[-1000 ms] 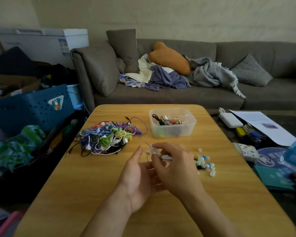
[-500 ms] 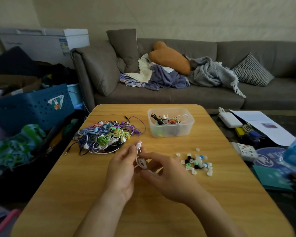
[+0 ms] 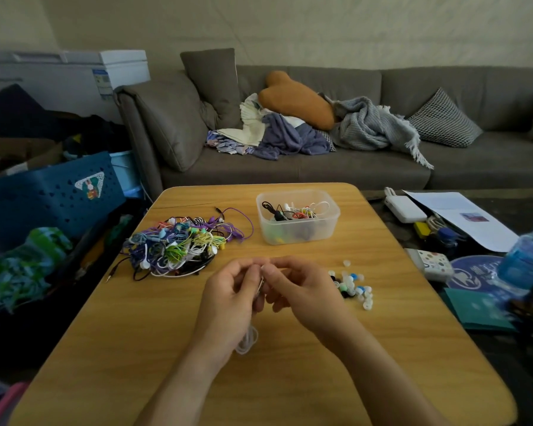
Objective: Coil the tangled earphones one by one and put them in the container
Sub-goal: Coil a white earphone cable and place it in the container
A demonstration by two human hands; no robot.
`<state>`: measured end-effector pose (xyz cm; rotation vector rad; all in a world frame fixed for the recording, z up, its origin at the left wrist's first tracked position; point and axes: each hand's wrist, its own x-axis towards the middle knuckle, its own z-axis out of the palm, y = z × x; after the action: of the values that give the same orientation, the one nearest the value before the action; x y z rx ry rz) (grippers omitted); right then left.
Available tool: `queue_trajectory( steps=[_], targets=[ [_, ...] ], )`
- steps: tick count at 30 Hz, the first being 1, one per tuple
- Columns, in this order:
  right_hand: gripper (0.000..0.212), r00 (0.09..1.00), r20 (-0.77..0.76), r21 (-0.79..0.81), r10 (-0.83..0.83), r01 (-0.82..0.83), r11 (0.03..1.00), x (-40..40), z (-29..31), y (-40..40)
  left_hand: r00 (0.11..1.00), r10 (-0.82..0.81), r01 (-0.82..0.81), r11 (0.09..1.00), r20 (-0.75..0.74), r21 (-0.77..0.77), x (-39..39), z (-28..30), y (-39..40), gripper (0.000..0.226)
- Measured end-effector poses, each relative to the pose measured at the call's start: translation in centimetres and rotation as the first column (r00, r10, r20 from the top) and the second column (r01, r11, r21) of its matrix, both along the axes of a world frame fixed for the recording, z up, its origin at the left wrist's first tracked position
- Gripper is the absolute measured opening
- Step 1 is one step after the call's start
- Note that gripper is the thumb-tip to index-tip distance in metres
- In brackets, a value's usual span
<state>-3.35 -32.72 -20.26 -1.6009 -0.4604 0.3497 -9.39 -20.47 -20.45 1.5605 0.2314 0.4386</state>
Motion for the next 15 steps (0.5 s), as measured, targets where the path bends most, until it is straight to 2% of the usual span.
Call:
queue_trajectory(
  steps=[3, 5, 9, 13, 15],
  targets=[
    [0.017, 0.998, -0.061, 0.072, 0.002, 0.003, 0.997, 0.0, 0.2, -0.4, 1.000, -0.007, 0.007, 1.000, -0.005, 0.011, 0.0, 0.2, 0.0, 0.013],
    [0.018, 0.999, -0.043, 0.088, -0.029, 0.032, 0.996, -0.1, 0.3, -0.5, 0.999, -0.015, 0.014, 1.000, -0.051, -0.015, 0.1, 0.2, 0.1, 0.013],
    [0.016, 0.993, 0.084, 0.012, -0.082, 0.082, 0.997, -0.1, 0.3, -0.6, 0.996, -0.057, 0.058, 0.998, -0.070, 0.011, -0.1, 0.2, 0.2, 0.014],
    [0.011, 0.986, 0.127, -0.088, -0.104, 0.116, 0.989, 0.0, 0.9, -1.3, 0.993, -0.083, 0.086, 0.996, -0.089, 0.032, -0.3, 0.2, 0.5, 0.015],
    [0.007, 0.975, 0.208, -0.142, -0.072, 0.103, 0.985, 0.1, 0.9, -1.5, 0.990, -0.089, 0.101, 0.990, -0.112, 0.102, -0.4, 0.2, 0.7, 0.019]
  ],
)
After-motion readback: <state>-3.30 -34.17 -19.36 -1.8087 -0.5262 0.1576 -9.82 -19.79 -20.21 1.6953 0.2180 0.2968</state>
